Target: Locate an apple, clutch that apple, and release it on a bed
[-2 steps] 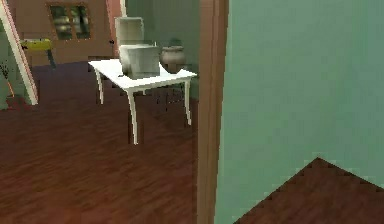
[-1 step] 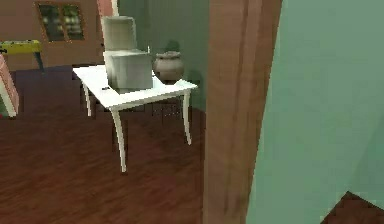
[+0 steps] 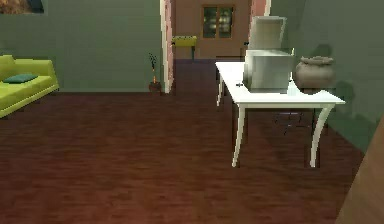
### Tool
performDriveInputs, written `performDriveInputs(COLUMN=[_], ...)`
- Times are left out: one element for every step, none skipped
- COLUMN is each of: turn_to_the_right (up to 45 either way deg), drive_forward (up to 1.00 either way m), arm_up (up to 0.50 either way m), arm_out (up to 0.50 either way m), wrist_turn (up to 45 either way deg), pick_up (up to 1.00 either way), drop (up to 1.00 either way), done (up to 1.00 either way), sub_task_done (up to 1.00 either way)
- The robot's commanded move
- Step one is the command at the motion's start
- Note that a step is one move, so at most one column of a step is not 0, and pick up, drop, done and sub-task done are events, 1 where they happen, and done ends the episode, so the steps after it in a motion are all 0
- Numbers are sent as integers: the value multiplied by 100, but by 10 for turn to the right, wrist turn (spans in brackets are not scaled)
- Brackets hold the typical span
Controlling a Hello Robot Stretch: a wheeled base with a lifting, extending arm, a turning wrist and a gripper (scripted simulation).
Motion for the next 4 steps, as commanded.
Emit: performDriveInputs(turn_to_the_right=[0,0,0,0], drive_forward=[100,100,100,75], arm_up=[0,0,0,0], arm_out=[0,0,0,0], wrist_turn=[0,0,0,0], pick_up=[0,0,0,0], drop=[0,0,0,0], done=[0,0,0,0], sub_task_done=[0,0,0,0])
